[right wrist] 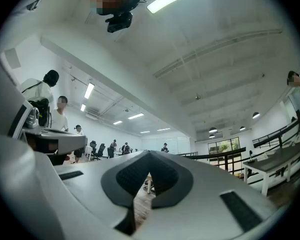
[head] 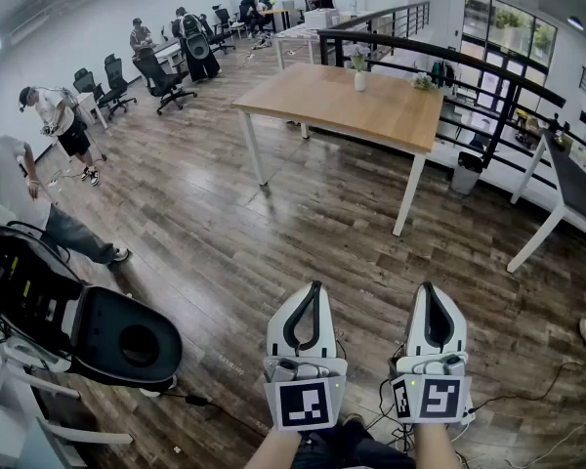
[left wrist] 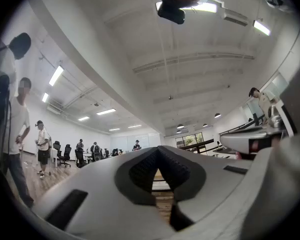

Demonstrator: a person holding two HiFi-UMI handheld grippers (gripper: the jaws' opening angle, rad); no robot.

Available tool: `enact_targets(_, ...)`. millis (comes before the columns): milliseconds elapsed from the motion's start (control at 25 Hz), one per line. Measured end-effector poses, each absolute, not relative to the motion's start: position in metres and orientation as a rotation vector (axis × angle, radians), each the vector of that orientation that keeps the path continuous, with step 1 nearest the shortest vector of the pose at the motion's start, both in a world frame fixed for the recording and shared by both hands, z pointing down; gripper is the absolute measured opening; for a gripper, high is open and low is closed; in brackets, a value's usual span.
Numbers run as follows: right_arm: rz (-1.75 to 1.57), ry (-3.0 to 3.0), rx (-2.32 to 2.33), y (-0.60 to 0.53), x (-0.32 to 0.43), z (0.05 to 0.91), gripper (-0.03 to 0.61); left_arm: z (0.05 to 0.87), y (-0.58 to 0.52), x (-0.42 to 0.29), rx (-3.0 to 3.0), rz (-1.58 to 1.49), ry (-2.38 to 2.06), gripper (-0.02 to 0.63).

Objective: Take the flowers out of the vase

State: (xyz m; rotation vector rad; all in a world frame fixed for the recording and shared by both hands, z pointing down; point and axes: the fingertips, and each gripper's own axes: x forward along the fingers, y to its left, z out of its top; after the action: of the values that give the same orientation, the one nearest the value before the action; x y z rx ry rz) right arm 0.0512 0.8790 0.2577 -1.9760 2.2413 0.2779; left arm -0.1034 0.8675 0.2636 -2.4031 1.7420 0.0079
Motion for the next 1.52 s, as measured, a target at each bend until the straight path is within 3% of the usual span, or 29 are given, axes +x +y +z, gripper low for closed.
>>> enact_targets(1520,0.175,2.264,-1.96,0.85,0.109,0.285,-0.008,0.284,0.843,-0.056,-2.381,-0.042,1.797,0.037)
